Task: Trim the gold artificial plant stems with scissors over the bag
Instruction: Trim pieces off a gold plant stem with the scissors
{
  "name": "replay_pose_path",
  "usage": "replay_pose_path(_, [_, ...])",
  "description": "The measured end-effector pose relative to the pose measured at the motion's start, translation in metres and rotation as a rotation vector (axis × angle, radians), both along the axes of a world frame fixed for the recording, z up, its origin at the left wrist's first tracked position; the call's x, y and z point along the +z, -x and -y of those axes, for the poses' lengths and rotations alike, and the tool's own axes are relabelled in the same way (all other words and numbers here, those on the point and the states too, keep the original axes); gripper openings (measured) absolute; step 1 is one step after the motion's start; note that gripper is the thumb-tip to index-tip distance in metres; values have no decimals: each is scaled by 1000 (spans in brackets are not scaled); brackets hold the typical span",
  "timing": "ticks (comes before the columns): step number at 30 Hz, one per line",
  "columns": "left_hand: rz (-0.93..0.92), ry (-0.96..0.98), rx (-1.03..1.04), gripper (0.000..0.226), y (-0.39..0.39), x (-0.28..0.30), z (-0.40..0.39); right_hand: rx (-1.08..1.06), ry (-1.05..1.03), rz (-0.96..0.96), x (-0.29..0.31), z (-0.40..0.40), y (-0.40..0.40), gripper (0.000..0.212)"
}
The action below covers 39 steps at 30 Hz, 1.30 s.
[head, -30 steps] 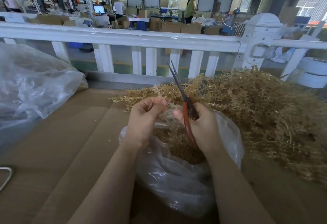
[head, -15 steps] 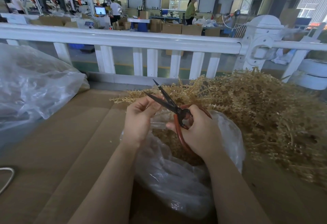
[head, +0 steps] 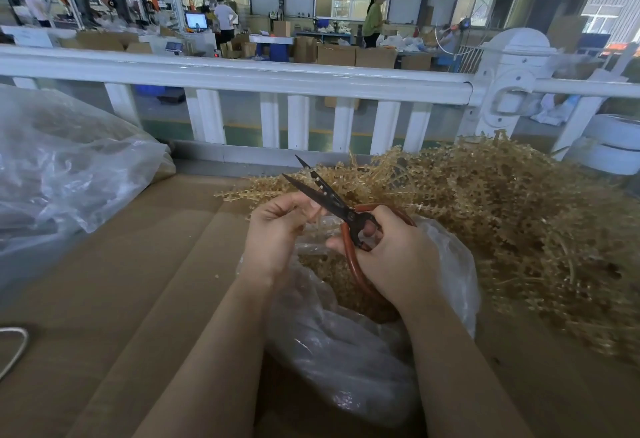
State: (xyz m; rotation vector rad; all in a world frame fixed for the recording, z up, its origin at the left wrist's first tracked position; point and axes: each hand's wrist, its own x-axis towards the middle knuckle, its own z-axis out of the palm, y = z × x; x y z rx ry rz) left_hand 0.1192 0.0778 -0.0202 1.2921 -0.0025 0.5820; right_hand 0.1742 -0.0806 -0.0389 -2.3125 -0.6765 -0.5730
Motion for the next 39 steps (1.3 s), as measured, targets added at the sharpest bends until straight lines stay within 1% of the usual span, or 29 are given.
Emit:
replay_pose_path(2, [-16, 8, 0, 13, -1, -1, -1, 2, -8, 30, 0, 0, 1, 65])
replay_pose_path(7, [-33, 3, 6, 19, -2, -2, -1, 35, -36, 7, 0, 0, 2, 65])
replay_pose_path(9, [-30, 10, -3, 14, -1, -2, -1, 40, -34, 15, 1, 0, 3, 62])
replay_pose_path(11, [-27, 2, -20, 9, 0, -1, -1, 42, -29, 16, 1, 0, 3, 65])
replay_pose_path(15, [-30, -39, -27, 12, 0, -1, 3, 22, -12, 25, -1, 0, 1, 64])
replay_pose_path(19, [14, -101, 22, 21, 1, 0, 4, 17, -41, 43, -2, 1, 1, 60])
replay_pose_path(25, [63, -178, 177, 14, 1, -1, 3, 48, -74, 30, -1, 1, 2, 52])
replay_pose_path(28, [83, -185, 186, 12, -1, -3, 2, 54, -69, 38, -3, 1, 2, 49])
replay_pose_path(32, [79, -185, 188, 11, -2, -4, 1, 61, -68, 28, -3, 0, 1, 54])
replay_pose_path(36, [83, -209, 162, 18, -2, -2, 5, 75, -92, 5, -3, 0, 1, 51])
replay_pose_path(39, [79, -228, 129, 17, -1, -2, 7, 78, -98, -3, -3, 0, 0, 52])
